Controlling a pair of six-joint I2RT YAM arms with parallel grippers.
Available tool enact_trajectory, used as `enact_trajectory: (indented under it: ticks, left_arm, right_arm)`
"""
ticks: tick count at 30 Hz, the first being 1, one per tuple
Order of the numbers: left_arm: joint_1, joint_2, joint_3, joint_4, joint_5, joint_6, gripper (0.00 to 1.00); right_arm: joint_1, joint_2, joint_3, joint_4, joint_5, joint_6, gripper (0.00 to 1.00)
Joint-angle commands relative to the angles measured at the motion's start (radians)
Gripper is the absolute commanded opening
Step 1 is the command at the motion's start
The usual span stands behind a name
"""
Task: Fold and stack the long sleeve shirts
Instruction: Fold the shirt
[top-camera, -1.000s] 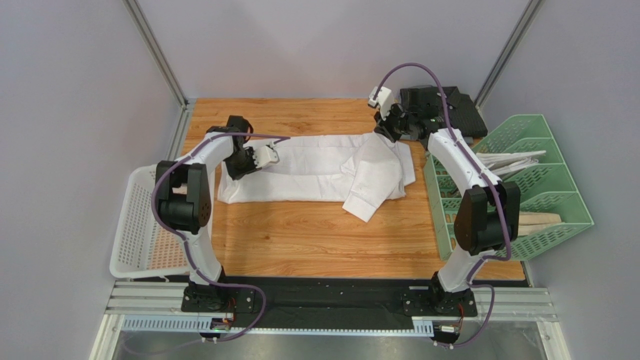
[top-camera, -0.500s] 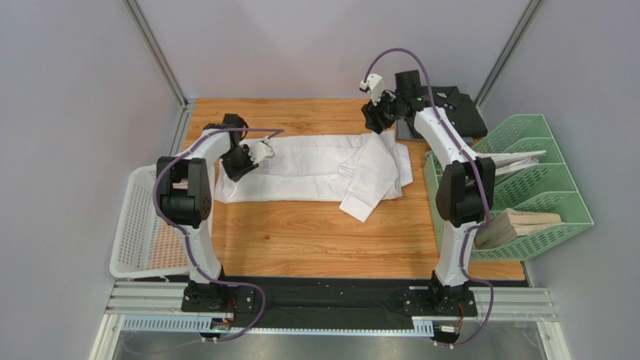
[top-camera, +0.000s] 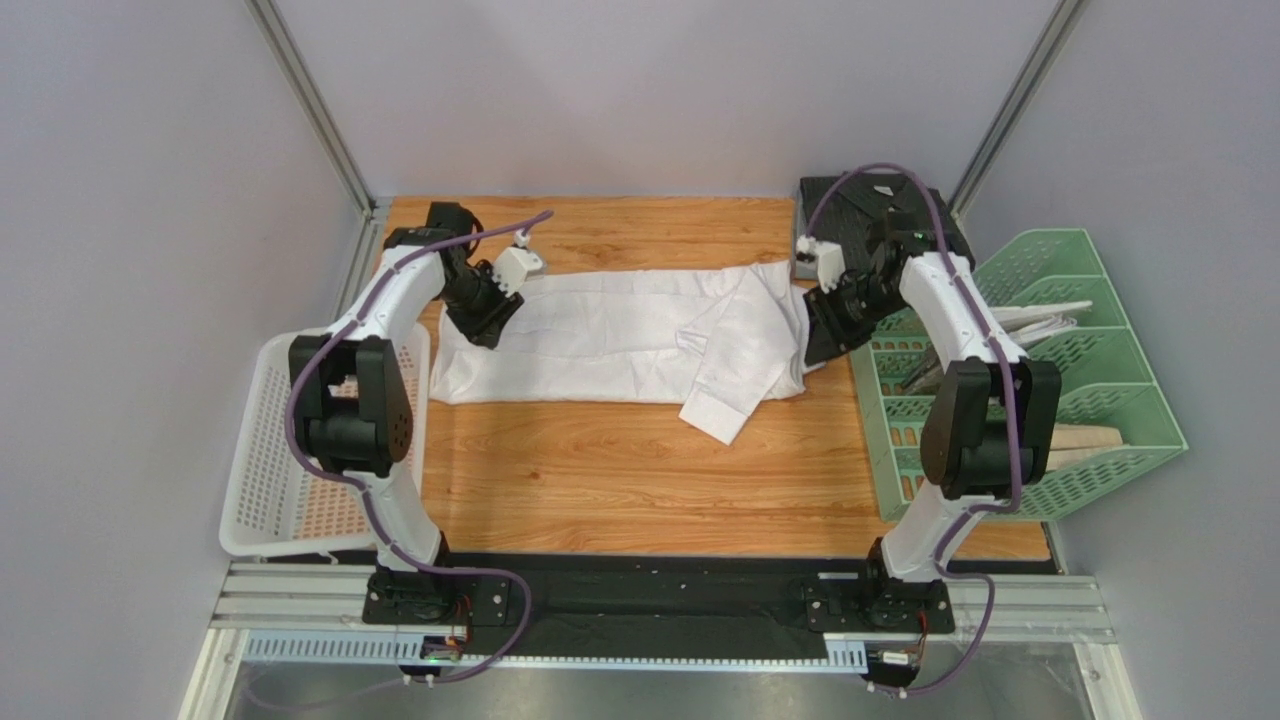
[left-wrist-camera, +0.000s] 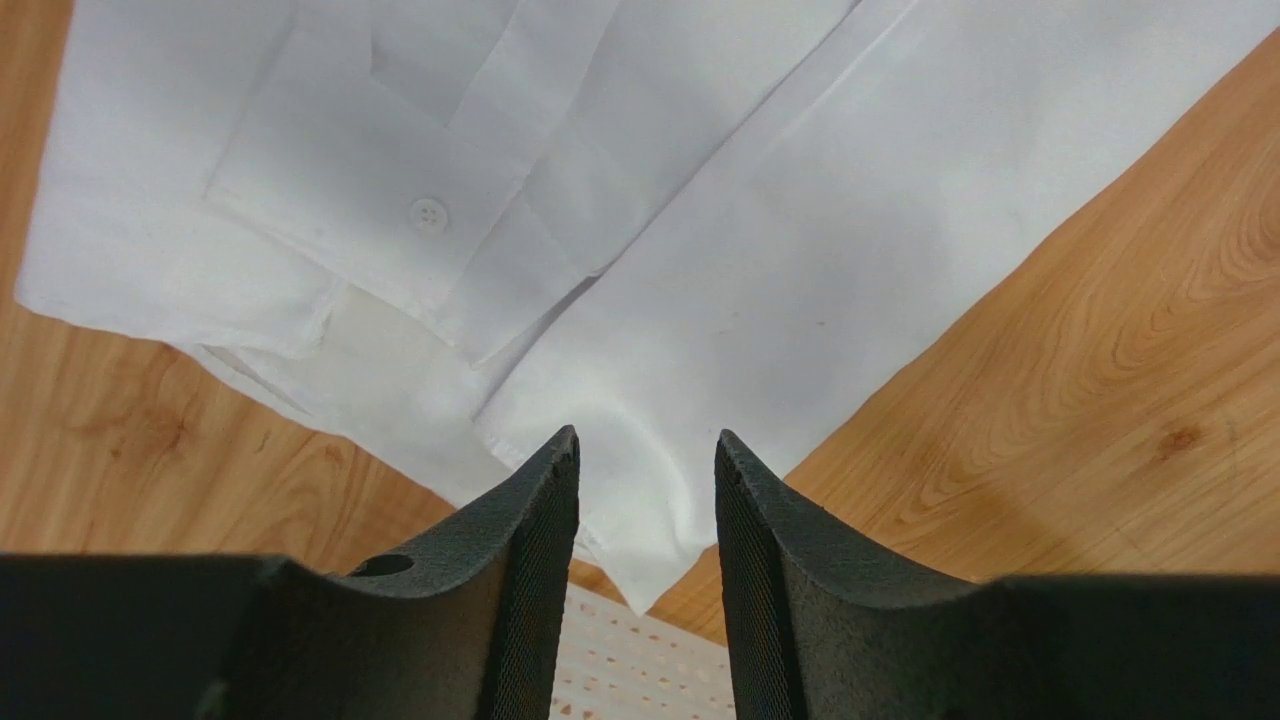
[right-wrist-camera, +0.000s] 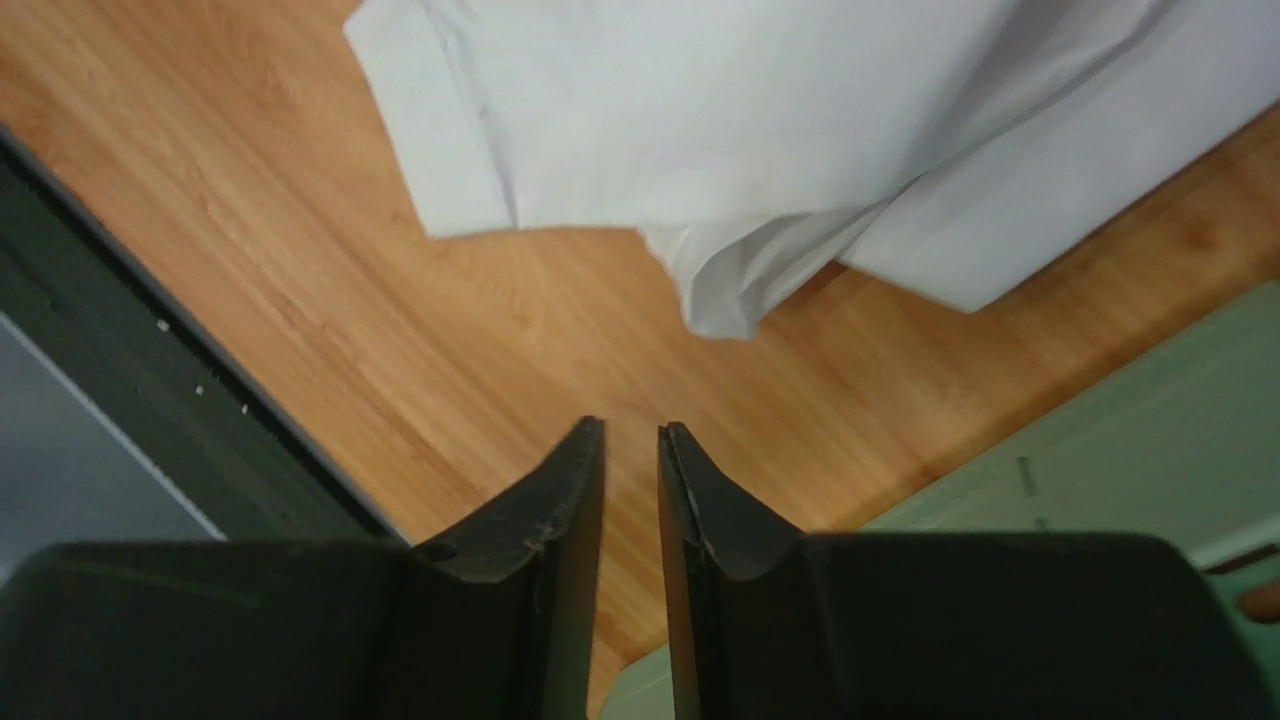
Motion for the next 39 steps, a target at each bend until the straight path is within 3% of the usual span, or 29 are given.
enact_trajectory:
  ticks: [1,5,12,16,21,25,30,34,39]
  left_arm:
    - [0.003,0.016,-0.040,0.007,0.011,-0.049,0.45]
    - [0.003,0.025,-0.078,0.035,-0.017,-0.064,0.45]
    - [0.003,0.041,-0.098,0.055,-0.028,-0.077,0.45]
    - [0.003,0.050,-0.103,0.066,-0.043,-0.078,0.45]
    - [0.003,0.068,-0.106,0.079,-0.063,-0.083,0.45]
    - [0.002,0.085,-0.109,0.086,-0.071,-0.084,0.45]
    - [0.003,0.100,-0.119,0.099,-0.114,-0.090,0.43]
    - [0.005,0.129,-0.138,0.119,-0.183,-0.081,0.21]
    - [0.012,0.154,-0.147,0.129,-0.241,-0.058,0.04]
  right_arm:
    - [0.032,-0.095,-0.181,0.063,-0.042,-0.001,0.20]
    - [0.042,-0.116,-0.285,0.201,-0.012,0.022,0.18]
    - [0.078,-0.106,-0.394,0.426,0.091,0.117,0.25]
    - [0.092,-0.083,-0.405,0.480,0.120,0.155,0.27]
    - [0.107,-0.061,-0.403,0.537,0.151,0.194,0.39]
    - [0.118,-0.038,-0.394,0.534,0.163,0.192,0.41]
    - [0.120,-0.044,-0.402,0.497,0.157,0.174,0.19]
    - [0.114,-0.069,-0.391,0.439,0.211,0.113,0.10]
    - [0.089,-0.057,-0.328,0.332,0.301,-0.010,0.05]
